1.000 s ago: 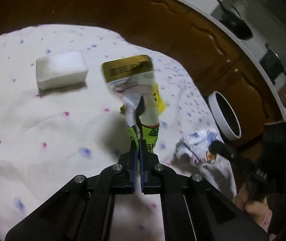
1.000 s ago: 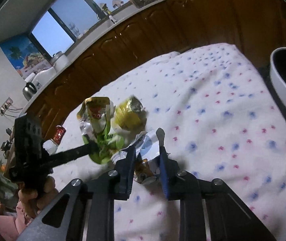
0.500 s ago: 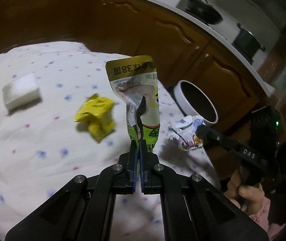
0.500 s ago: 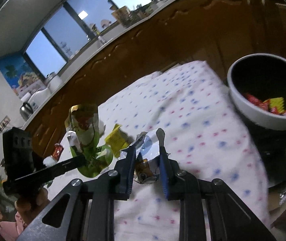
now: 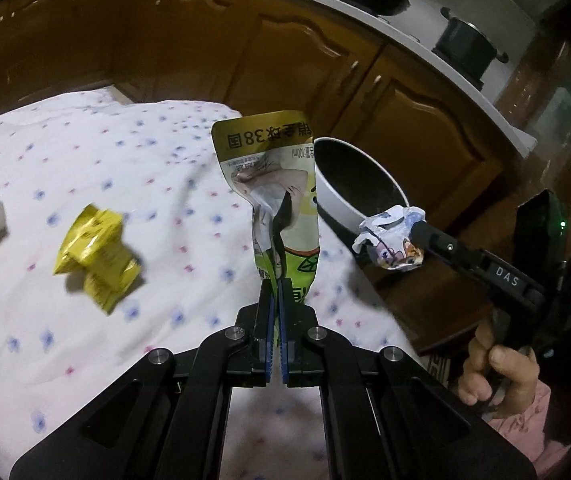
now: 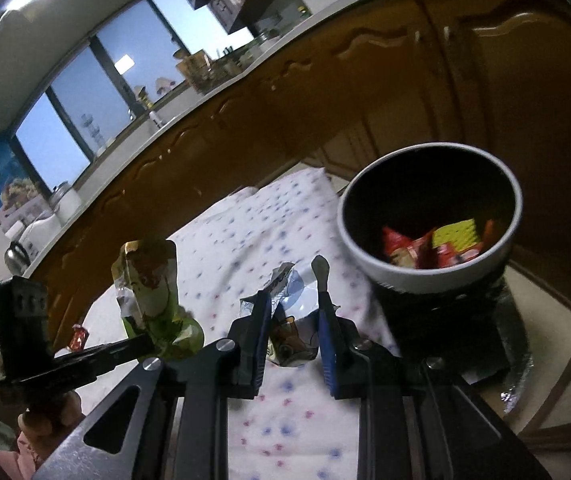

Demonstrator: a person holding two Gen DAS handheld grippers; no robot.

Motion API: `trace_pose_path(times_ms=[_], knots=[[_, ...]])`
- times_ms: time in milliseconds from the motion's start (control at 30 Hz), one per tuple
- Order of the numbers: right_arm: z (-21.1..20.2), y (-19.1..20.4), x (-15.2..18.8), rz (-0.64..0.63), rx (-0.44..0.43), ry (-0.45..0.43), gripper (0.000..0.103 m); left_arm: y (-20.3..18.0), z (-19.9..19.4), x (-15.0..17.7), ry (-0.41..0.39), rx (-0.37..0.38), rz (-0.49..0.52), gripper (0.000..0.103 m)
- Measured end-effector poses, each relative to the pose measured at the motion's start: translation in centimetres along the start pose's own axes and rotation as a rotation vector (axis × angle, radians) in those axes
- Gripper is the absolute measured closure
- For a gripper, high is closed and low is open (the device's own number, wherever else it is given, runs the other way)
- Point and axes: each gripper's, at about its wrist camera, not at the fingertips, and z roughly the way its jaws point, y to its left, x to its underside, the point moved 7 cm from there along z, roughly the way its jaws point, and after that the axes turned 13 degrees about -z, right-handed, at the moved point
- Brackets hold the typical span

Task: Collect trash
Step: 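Carry the pouch and white wrapper over the bin and open both tools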

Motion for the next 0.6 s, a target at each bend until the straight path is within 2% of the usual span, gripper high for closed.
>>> trace_pose_path(times_ms=[600], knots=[[-2.1, -7.9, -4.1, 0.048, 0.129, -0.085, 0.08, -8.3, 5.0, -4.0, 0.032, 0.065, 0.114, 0.102]])
